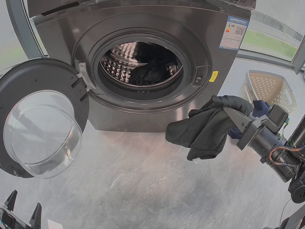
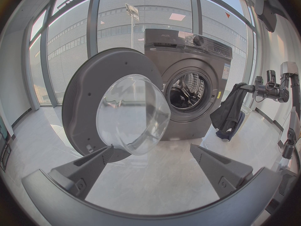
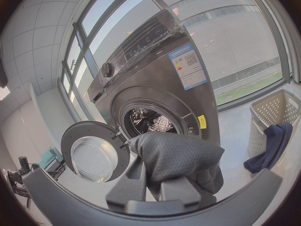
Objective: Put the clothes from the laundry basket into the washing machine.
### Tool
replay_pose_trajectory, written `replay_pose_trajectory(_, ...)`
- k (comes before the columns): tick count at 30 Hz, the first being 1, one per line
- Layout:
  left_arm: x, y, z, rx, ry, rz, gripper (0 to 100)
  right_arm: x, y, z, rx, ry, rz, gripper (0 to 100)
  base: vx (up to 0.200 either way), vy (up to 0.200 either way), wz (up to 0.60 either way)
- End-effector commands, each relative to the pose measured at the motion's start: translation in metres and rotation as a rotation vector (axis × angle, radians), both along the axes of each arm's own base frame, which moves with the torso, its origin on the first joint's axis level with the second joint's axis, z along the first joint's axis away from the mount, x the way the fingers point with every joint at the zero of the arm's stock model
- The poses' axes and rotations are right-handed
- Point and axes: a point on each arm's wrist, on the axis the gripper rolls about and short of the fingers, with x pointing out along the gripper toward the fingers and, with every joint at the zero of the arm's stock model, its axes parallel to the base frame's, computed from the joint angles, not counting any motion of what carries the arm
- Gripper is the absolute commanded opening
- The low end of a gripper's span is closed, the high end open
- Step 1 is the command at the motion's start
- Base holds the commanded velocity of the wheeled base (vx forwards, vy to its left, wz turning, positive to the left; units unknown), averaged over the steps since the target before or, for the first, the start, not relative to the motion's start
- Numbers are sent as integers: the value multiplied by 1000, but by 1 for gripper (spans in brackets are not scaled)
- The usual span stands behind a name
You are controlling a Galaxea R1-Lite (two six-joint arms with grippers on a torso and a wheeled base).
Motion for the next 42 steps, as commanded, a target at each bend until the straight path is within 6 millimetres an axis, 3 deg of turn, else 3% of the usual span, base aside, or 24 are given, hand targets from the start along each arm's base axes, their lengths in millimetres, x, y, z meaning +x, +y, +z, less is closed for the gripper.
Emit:
replay_pose_trajectory(1, 1, 0, -5, 1, 11, 0, 100, -1, 0, 0, 1, 2, 1, 0, 0, 0, 0)
replay_pose_trajectory(28, 0, 0, -5, 4, 4, 3, 100, -2, 10, -4, -19, 18, 38, 0, 22, -22, 0)
replay_pose_trajectory(42, 1, 0, -5, 10, 7, 5, 100, 8, 56, -2, -5, 6, 140, 0, 0, 0, 0)
